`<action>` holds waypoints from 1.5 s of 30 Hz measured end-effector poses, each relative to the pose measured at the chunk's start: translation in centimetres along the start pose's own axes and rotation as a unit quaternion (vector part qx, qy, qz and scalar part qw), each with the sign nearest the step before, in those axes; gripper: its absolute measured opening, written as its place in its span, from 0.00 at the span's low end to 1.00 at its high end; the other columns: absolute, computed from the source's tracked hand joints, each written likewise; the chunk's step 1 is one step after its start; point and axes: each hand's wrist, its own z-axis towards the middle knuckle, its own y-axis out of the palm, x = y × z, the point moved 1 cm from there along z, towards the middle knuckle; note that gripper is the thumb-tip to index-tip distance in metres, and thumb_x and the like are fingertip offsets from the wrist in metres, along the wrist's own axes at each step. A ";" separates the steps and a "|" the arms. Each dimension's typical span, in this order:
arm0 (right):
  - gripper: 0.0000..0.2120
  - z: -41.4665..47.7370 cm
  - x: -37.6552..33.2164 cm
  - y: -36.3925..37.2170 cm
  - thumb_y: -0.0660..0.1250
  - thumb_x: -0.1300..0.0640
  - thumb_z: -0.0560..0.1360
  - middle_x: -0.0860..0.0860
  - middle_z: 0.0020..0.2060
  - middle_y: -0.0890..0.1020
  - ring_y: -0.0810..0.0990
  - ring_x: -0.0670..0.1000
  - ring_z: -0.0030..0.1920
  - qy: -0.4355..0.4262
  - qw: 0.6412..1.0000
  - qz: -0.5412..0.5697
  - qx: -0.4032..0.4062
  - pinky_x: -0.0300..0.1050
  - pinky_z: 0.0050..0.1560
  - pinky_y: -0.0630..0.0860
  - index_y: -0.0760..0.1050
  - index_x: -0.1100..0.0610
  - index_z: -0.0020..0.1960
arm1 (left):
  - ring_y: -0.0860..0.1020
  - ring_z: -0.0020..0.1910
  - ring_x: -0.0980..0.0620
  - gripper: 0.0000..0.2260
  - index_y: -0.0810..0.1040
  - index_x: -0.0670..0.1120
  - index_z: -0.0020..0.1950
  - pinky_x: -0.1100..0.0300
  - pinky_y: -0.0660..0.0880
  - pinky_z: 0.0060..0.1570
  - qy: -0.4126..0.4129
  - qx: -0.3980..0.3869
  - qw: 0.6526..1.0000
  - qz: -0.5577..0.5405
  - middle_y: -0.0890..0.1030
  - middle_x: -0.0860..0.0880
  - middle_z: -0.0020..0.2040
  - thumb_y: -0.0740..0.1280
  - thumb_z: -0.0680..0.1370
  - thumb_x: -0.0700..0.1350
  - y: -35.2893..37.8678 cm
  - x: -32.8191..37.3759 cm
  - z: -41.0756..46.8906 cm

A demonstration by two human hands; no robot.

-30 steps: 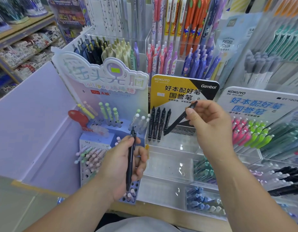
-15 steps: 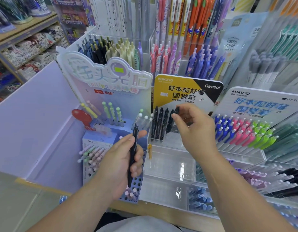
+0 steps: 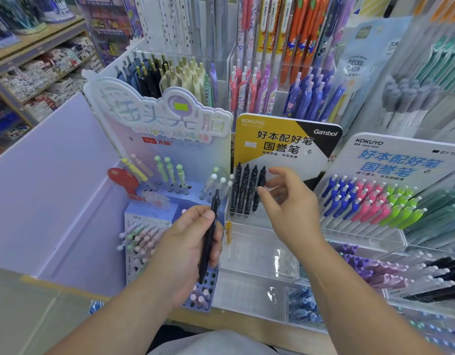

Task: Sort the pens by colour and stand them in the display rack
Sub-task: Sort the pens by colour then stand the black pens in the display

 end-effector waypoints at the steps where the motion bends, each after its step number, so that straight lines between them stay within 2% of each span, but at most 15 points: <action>1: 0.13 -0.3 -0.3 -0.3 0.71 0.52 0.76 0.41 0.43 0.80 0.79 0.42 0.42 0.003 1.000 0.020 0.006 0.44 0.45 0.79 0.74 0.44 0.58 | 0.68 0.28 0.49 0.08 0.71 0.44 0.45 0.56 0.66 0.30 0.000 -0.002 1.000 0.002 0.74 0.45 0.36 0.59 0.83 0.43 0.1 0.1 0.0; 4: 0.06 -1.3 -1.6 -0.9 0.72 0.53 0.75 0.45 0.40 0.82 0.80 0.47 0.41 0.021 0.993 0.116 -0.013 0.48 0.45 0.80 0.79 0.48 0.51 | 0.69 0.30 0.49 0.06 0.75 0.44 0.47 0.55 0.67 0.32 -0.004 -0.017 1.000 0.003 0.75 0.45 0.36 0.61 0.82 0.42 0.4 0.2 0.2; 7: 0.07 -2.5 -3.1 -0.8 0.75 0.58 0.72 0.49 0.40 0.85 0.82 0.54 0.42 0.052 0.970 0.217 -0.101 0.51 0.46 0.81 0.82 0.50 0.49 | 0.70 0.30 0.49 0.06 0.78 0.44 0.49 0.55 0.67 0.33 0.004 -0.041 0.999 0.018 0.75 0.45 0.36 0.61 0.82 0.42 1.0 0.1 0.3; 9: 0.07 -3.0 -3.4 -0.8 0.76 0.60 0.71 0.49 0.39 0.85 0.83 0.55 0.41 0.057 0.962 0.239 -0.119 0.50 0.45 0.81 0.82 0.50 0.46 | 0.70 0.31 0.49 0.07 0.78 0.42 0.52 0.55 0.68 0.33 0.011 -0.061 0.998 0.029 0.75 0.45 0.36 0.61 0.82 0.42 1.5 0.0 0.4; 13: 0.07 -3.4 -3.3 -1.2 0.76 0.62 0.71 0.49 0.37 0.84 0.82 0.48 0.38 0.084 0.956 0.260 -0.105 0.46 0.45 0.82 0.82 0.53 0.45 | 0.71 0.32 0.48 0.08 0.78 0.42 0.50 0.56 0.69 0.34 0.014 -0.090 0.994 0.060 0.76 0.45 0.37 0.61 0.82 0.41 2.0 0.0 1.0; 18: 0.08 -3.8 -3.4 -1.6 0.75 0.59 0.72 0.57 0.42 0.84 0.82 0.60 0.44 0.095 0.958 0.255 -0.095 0.55 0.48 0.81 0.82 0.59 0.50 | 0.72 0.32 0.49 0.06 0.78 0.42 0.49 0.57 0.71 0.33 0.011 -0.126 0.988 0.085 0.77 0.45 0.37 0.63 0.81 0.43 1.9 0.1 1.6; 23: 0.06 -4.8 -4.6 -1.4 0.69 0.64 0.77 0.54 0.39 0.83 0.80 0.46 0.38 0.125 0.957 0.252 -0.069 0.38 0.39 0.75 0.82 0.59 0.52 | 0.76 0.35 0.49 0.05 0.78 0.40 0.52 0.57 0.73 0.36 0.009 -0.150 0.984 0.097 0.81 0.45 0.39 0.62 0.81 0.38 0.9 0.8 1.7; 25: 0.07 -5.4 -5.1 -0.9 0.68 0.65 0.77 0.51 0.37 0.84 0.81 0.46 0.37 0.137 0.954 0.261 -0.046 0.39 0.38 0.75 0.82 0.59 0.53 | 0.79 0.36 0.49 0.06 0.79 0.40 0.54 0.56 0.75 0.38 0.012 -0.157 0.981 0.110 0.83 0.45 0.40 0.63 0.81 0.37 0.3 1.2 1.5; 28: 0.06 -6.1 -6.0 -0.2 0.71 0.65 0.75 0.53 0.38 0.85 0.82 0.48 0.37 0.153 0.950 0.274 -0.002 0.39 0.39 0.76 0.82 0.61 0.52 | 0.80 0.36 0.49 0.07 0.80 0.40 0.55 0.56 0.76 0.39 0.016 -0.171 0.976 0.132 0.84 0.43 0.41 0.63 0.81 0.36 -0.5 1.7 1.2; 33: 0.07 -6.8 -6.8 -0.1 0.69 0.66 0.76 0.55 0.39 0.84 0.81 0.49 0.39 0.153 0.949 0.276 -0.015 0.43 0.41 0.76 0.82 0.59 0.52 | 0.78 0.35 0.49 0.11 0.80 0.42 0.56 0.56 0.75 0.38 -0.020 -0.214 0.970 0.112 0.82 0.45 0.39 0.59 0.82 0.36 -1.4 2.0 1.5; 35: 0.06 -6.6 -7.2 -0.6 0.69 0.66 0.76 0.56 0.39 0.84 0.81 0.50 0.39 0.144 0.952 0.272 -0.006 0.43 0.40 0.77 0.82 0.58 0.49 | 0.81 0.39 0.49 0.10 0.81 0.45 0.56 0.57 0.78 0.41 0.001 -0.212 0.968 0.136 0.85 0.48 0.42 0.61 0.82 0.37 -1.2 2.4 1.8; 37: 0.05 -5.9 -7.4 -1.4 0.70 0.65 0.75 0.53 0.38 0.84 0.82 0.49 0.38 0.132 0.958 0.252 0.033 0.40 0.39 0.77 0.81 0.57 0.48 | 0.82 0.43 0.54 0.10 0.80 0.51 0.56 0.63 0.79 0.44 0.055 -0.166 0.969 0.175 0.84 0.54 0.46 0.64 0.81 0.39 -1.0 2.6 2.5; 40: 0.05 -4.1 -6.5 -2.7 0.72 0.62 0.75 0.50 0.39 0.84 0.83 0.48 0.41 0.113 0.972 0.174 0.106 0.40 0.43 0.79 0.81 0.56 0.50 | 0.76 0.40 0.62 0.10 0.78 0.56 0.57 0.71 0.73 0.40 0.159 -0.073 0.951 0.254 0.79 0.56 0.45 0.67 0.79 0.42 -1.2 2.7 4.3; 43: 0.06 -2.6 -5.6 -2.7 0.73 0.61 0.75 0.48 0.41 0.84 0.83 0.48 0.43 0.081 0.984 0.102 0.118 0.41 0.48 0.80 0.81 0.53 0.50 | 0.76 0.41 0.60 0.14 0.73 0.60 0.63 0.68 0.73 0.40 0.227 -0.055 0.911 0.340 0.77 0.55 0.48 0.66 0.79 0.48 -1.3 2.8 6.3; 45: 0.07 -1.9 -5.3 -2.0 0.73 0.61 0.75 0.46 0.41 0.84 0.83 0.44 0.42 0.065 0.991 0.063 0.101 0.38 0.48 0.79 0.80 0.52 0.50 | 0.76 0.39 0.60 0.14 0.73 0.60 0.65 0.65 0.72 0.39 0.241 -0.058 0.891 0.380 0.77 0.56 0.45 0.66 0.80 0.49 -1.0 2.9 7.1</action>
